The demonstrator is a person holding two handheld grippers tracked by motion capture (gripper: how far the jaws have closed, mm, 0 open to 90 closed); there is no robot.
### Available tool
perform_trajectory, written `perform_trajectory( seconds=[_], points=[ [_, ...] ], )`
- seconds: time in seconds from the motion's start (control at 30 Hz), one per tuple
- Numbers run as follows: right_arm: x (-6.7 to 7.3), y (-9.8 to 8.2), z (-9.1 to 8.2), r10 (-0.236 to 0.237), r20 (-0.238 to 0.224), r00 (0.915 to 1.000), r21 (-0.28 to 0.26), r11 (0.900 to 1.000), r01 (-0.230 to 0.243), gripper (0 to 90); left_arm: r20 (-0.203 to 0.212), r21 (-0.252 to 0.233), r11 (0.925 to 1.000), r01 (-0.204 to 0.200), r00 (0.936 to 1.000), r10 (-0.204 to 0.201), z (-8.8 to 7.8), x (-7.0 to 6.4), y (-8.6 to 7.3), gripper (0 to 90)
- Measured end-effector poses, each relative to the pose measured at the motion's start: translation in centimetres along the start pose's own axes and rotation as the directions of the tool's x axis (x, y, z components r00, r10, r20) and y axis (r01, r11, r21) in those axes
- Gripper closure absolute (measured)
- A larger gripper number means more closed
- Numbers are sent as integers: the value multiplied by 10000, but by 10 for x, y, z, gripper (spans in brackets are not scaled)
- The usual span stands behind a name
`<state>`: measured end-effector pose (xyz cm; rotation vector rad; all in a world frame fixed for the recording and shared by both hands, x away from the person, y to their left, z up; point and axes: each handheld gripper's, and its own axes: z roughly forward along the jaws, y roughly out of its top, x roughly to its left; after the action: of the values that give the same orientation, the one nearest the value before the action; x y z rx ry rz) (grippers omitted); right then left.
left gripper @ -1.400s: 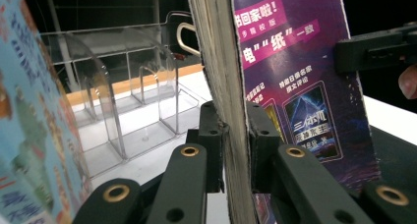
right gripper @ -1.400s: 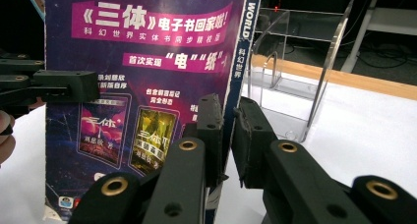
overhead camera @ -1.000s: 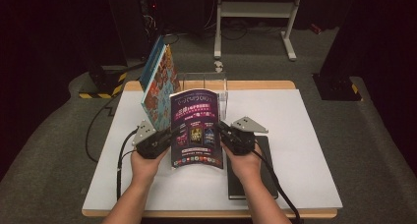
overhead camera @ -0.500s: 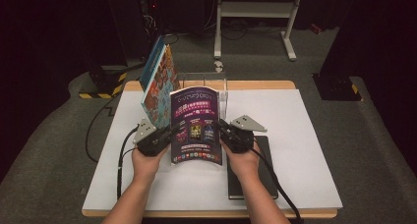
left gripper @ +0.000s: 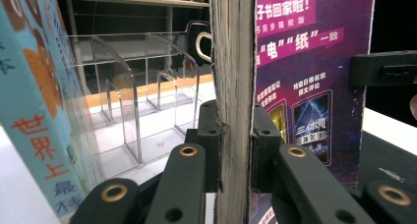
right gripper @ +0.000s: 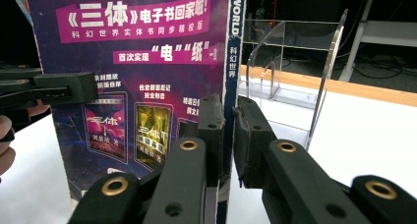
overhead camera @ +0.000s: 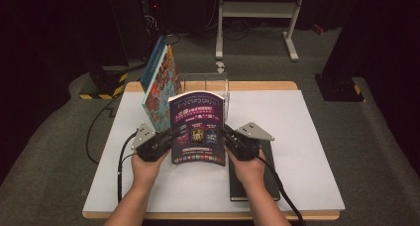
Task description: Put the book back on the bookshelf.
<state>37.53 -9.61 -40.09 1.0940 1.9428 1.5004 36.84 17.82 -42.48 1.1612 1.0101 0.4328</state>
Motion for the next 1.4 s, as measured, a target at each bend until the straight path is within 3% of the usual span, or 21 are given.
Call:
perform_trajectory(
  seconds=[0.17, 0.9, 1.2, 1.3, 1.4],
  points=[
    [3, -3, -6, -109, -86, 9999, -107, 9999, 108, 820, 26, -17, 9999, 114, 9999, -114, -5, -2, 0, 777],
    [15, -18, -27, -423, -463, 9980, -553, 9977, 397, 802, -20, 113, 9991, -416, 9991, 416, -21, -9, -4, 720],
    [18, -27, -38, -547, -675, 9962, -703, 9963, 499, 776, -84, 115, 9980, -619, 9980, 620, -27, -13, -7, 646],
    [21, -29, -41, -631, -798, 9948, -721, 9957, 573, 743, -119, 68, 9982, -590, 9982, 591, -29, -13, -8, 608],
    [21, -29, -41, -913, -1225, 9883, -805, 9934, 818, 584, -179, -17, 9981, -608, 9980, 607, -29, -13, -9, 568]
  ],
)
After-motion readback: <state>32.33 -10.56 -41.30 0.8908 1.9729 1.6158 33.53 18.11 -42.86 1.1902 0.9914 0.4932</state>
